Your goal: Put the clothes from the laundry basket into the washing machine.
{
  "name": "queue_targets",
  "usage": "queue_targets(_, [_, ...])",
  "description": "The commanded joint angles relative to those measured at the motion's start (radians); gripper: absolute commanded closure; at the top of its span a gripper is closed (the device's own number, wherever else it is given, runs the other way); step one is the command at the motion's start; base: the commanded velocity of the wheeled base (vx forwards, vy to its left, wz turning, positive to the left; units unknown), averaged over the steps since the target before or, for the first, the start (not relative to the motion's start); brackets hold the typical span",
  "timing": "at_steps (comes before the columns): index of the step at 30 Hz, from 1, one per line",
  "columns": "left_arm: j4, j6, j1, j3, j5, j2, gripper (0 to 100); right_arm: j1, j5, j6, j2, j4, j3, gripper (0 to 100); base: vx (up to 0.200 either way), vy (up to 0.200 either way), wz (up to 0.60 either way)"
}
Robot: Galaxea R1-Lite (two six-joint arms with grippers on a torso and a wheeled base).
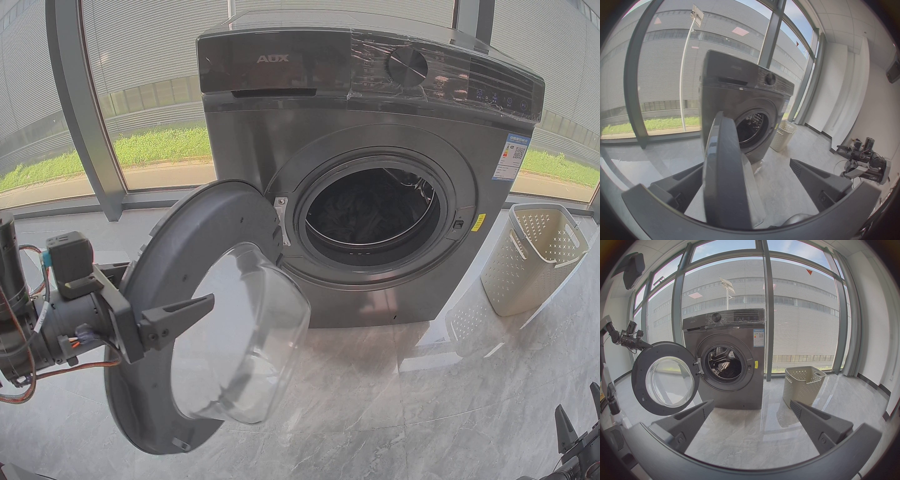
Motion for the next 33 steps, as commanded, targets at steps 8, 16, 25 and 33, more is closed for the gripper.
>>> queue_targets(8, [0.001, -0.061, -0.135, -0.102, 0.023, 0.140, 0, 0.000, 0.001, 0.000, -0.016, 0.000, 0.016, 0, 0.000, 0.000, 0.00])
queue_targets(16, [-0.016, -0.079, -0.144, -0.073, 0.035, 0.068, 0, 0.000, 0.002, 0.000, -0.016, 0.001, 0.016, 0, 0.000, 0.000, 0.00])
queue_targets(25, [-0.008, -0.094, -0.155, 0.034, 0.037, -0.107, 0, 0.000, 0.002, 0.000, -0.016, 0.000, 0.016, 0, 0.000, 0.000, 0.00])
queue_targets(33, [0.006, -0.053, -0.012, 0.162, 0.052, -0.150, 0, 0.000, 0.002, -0.002, -0.016, 0.001, 0.016, 0, 0.000, 0.000, 0.00])
